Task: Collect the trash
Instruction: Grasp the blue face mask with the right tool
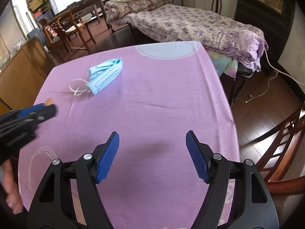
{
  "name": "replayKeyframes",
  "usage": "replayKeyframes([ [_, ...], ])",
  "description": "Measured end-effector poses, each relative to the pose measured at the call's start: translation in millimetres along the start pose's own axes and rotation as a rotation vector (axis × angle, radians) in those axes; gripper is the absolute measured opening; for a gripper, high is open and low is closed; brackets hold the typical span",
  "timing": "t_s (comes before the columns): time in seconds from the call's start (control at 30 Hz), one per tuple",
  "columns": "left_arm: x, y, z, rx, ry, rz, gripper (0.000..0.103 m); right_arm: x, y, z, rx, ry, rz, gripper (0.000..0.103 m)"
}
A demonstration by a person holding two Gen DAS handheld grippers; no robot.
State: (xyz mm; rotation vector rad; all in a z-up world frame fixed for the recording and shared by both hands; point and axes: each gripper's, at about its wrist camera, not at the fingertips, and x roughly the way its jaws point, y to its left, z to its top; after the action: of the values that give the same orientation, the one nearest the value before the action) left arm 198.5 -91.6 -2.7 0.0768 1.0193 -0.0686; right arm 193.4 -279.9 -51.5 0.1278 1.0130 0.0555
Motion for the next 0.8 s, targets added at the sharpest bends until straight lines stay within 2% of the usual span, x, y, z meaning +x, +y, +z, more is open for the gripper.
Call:
replayKeyframes([
  [0.07,-9.8,20.4,-6.6,-0.040,-0.013,0.027,0.032,2.7,6.1,4.4,-0.004,0.007,0.005,0.071],
  [0.27,-9.3,66.4,-15.0,-0.146,0.010,0.024,0.032,9.4,35.9,36.5,0.010,0.013,0.049,0.071],
  [0.47,1.6,96.0,-13.8,-0.193,0.038,0.023,0.032,21.1,75.8,73.2,0.032,0.008,0.016,0.071],
  [0.63,8.6,114.7,-14.5,-0.229,0.063,0.026,0.032,43.4,106.9,88.9,-0.012,0.046,-0.083,0.070],
  [0.73,9.2,121.0,-13.3,-0.245,0.065,0.018,0.032,55.7,118.4,93.2,-0.071,0.096,-0.185,0.063],
  [0.8,7.8,122.0,-13.7,-0.246,0.065,0.009,0.032,59.4,120.3,91.7,-0.083,0.118,-0.214,0.048],
])
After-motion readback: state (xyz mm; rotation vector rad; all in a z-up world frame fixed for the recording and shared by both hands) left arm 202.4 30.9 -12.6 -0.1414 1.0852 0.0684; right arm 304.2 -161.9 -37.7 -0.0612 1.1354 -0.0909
